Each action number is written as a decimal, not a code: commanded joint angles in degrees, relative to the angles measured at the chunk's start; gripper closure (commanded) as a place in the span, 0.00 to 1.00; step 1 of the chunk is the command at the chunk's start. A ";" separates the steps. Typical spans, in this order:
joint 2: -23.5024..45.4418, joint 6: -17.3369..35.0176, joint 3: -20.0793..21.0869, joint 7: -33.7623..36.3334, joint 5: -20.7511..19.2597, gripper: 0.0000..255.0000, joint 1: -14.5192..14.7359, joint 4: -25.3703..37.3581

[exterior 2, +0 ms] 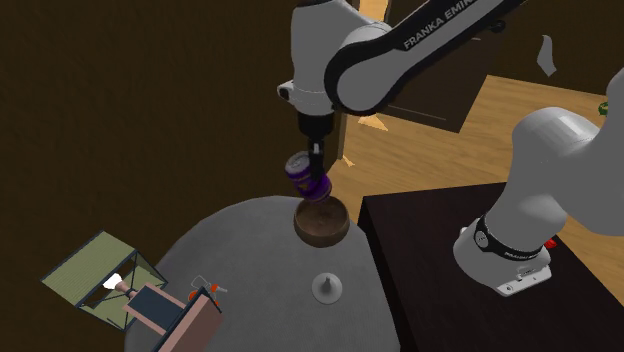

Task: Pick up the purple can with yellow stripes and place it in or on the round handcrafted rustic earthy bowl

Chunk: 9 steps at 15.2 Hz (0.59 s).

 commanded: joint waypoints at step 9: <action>-4.58 4.79 -0.92 -0.32 -2.26 1.00 -1.48 -9.22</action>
